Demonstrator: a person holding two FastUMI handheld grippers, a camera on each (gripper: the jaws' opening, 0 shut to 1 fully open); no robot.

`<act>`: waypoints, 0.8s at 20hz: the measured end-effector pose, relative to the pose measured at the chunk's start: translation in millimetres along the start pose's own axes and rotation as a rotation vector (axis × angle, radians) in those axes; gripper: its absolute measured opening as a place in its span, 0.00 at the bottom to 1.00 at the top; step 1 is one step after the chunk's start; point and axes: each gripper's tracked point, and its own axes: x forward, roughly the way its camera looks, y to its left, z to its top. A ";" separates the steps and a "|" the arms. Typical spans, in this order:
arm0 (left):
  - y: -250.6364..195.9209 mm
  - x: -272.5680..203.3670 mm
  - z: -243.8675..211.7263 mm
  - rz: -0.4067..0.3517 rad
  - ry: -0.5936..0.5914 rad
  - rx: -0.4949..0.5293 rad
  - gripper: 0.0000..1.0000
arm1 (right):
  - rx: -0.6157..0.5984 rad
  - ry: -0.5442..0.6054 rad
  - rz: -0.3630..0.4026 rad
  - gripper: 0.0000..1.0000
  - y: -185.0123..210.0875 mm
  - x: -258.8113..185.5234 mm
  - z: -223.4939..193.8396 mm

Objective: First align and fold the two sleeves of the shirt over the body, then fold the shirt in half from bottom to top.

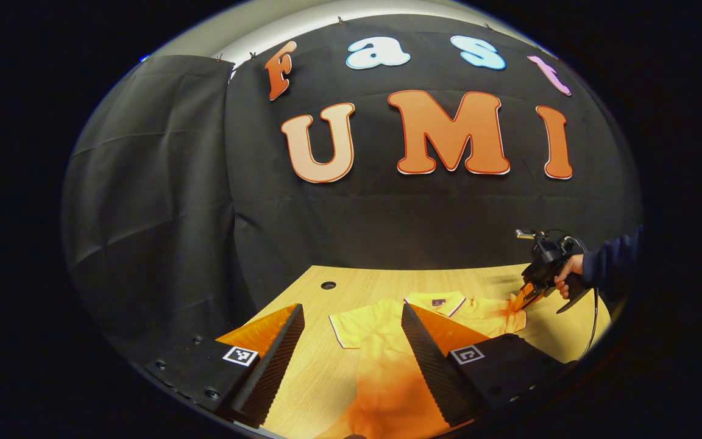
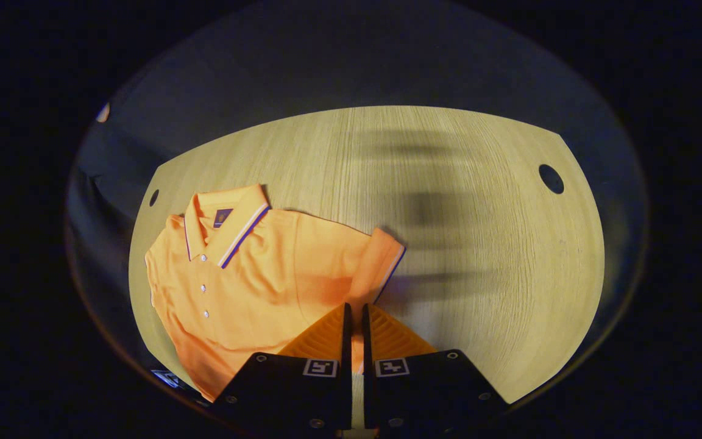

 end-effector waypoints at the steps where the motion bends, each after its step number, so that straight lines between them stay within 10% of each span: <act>1: 0.5 -1.3 -0.2 0.001 -0.002 0.000 0.98 | -0.007 -0.002 0.007 0.08 6.0 -4.3 2.0; 16: 38.6 -15.1 -20.1 0.093 0.012 -0.028 0.98 | -0.158 0.016 0.108 0.08 112.1 -7.6 13.7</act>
